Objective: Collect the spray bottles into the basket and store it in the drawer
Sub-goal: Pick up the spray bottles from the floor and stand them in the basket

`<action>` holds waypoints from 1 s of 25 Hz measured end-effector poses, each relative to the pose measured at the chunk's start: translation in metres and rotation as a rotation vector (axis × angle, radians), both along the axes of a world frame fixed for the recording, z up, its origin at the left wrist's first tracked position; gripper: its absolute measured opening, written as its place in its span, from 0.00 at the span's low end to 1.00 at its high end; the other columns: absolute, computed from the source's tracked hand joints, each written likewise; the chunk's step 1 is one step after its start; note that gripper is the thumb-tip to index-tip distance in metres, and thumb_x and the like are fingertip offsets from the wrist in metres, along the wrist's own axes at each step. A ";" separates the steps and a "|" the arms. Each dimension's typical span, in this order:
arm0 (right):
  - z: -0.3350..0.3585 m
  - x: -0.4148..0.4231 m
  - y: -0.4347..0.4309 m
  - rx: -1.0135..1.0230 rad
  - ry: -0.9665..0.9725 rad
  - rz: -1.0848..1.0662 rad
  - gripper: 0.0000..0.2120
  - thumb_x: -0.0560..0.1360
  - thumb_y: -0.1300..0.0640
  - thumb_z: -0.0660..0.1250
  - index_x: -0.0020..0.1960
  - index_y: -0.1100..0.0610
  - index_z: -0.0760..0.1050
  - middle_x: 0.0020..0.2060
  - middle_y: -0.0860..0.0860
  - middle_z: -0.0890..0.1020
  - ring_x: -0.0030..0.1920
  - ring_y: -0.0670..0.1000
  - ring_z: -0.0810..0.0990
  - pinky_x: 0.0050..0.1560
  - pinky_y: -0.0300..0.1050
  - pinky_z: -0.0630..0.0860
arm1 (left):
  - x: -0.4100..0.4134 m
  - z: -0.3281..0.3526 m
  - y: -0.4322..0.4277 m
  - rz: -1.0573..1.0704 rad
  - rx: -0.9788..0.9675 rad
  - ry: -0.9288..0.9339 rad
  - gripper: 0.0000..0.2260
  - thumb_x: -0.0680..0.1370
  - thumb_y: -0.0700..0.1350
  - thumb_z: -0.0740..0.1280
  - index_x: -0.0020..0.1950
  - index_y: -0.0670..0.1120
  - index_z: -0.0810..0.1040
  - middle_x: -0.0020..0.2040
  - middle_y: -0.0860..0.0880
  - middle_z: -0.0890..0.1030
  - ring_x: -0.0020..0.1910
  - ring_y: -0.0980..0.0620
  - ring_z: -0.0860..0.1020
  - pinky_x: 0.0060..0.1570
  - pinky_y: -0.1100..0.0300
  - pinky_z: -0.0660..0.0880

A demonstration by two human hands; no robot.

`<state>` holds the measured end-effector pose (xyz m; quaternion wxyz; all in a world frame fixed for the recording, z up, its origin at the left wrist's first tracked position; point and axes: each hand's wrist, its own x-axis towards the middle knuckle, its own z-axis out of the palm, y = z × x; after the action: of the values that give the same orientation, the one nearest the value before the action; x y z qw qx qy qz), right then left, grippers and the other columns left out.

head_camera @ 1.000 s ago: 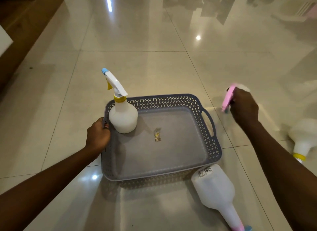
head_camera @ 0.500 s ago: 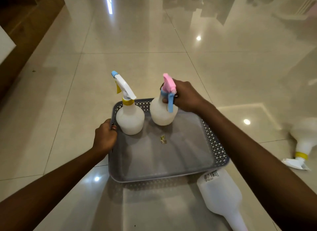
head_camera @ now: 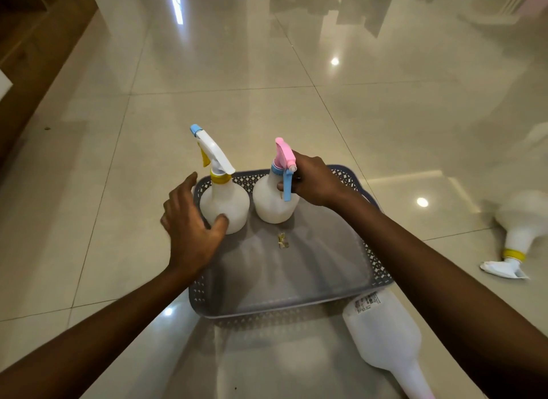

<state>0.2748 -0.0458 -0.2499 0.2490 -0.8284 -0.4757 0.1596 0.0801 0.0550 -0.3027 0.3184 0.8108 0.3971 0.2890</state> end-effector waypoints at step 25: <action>0.028 -0.005 -0.178 -0.911 0.060 -0.179 0.17 0.69 0.46 0.72 0.41 0.62 0.80 0.33 0.52 0.84 0.32 0.49 0.81 0.40 0.41 0.81 | 0.014 -0.014 -0.003 -0.070 -0.081 -0.072 0.29 0.73 0.39 0.68 0.72 0.41 0.61 0.70 0.39 0.67 0.69 0.40 0.66 0.67 0.51 0.63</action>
<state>0.2700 -0.2236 -0.2218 -0.1137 -0.8862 -0.2762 0.3542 0.0939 0.0516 -0.3165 0.3750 0.7998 0.3679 0.2905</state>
